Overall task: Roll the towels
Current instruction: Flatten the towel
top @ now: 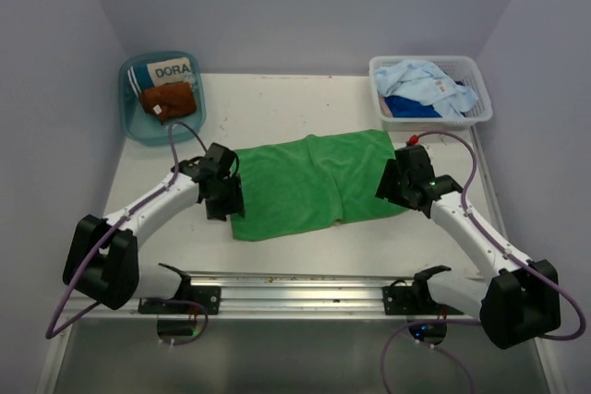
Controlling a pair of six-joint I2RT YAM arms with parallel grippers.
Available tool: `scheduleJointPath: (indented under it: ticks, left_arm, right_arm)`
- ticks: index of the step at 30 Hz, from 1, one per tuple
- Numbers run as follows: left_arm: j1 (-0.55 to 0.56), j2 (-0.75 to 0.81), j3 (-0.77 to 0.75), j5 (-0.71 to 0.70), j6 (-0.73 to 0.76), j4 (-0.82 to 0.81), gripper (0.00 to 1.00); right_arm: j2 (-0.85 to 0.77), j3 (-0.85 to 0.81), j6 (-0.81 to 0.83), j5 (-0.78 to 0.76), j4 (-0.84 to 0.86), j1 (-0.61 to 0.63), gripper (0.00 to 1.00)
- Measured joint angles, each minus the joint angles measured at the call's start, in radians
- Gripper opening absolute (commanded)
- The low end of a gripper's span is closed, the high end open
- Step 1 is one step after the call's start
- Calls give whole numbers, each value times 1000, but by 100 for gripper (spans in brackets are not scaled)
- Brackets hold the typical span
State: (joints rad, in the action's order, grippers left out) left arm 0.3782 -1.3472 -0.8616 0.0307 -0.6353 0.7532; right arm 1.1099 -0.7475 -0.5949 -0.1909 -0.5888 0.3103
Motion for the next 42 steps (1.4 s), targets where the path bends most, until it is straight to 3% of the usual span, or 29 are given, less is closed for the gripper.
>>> scheduleJointPath:
  ticks: [3, 9, 16, 19, 20, 27, 32, 42]
  left_arm:
    - [79, 36, 82, -11, -83, 36, 56]
    - [109, 142, 196, 25, -172, 11, 56]
    - [110, 85, 232, 56, -220, -89, 48]
    - [112, 58, 232, 59, -229, -132, 20]
    - [113, 46, 230, 58, -237, -138, 0]
    - [104, 60, 171, -81, -267, -58, 0]
    - [27, 175, 134, -149, -272, -30, 0]
    - [-56, 175, 123, -172, -271, -7, 0]
  right_arm:
    - [21, -5, -4, 60, 6, -9, 61]
    - [33, -56, -2, 111, 6, -8, 61]
    - [42, -66, 2, 134, 7, -10, 61]
    - [41, -61, 4, 141, 8, -23, 61]
    - [41, -54, 5, 152, 14, -39, 61]
    - [37, 32, 11, 209, 36, -206, 56]
    - [59, 72, 10, 208, 45, -225, 52]
    - [121, 162, -3, 181, 82, -264, 52]
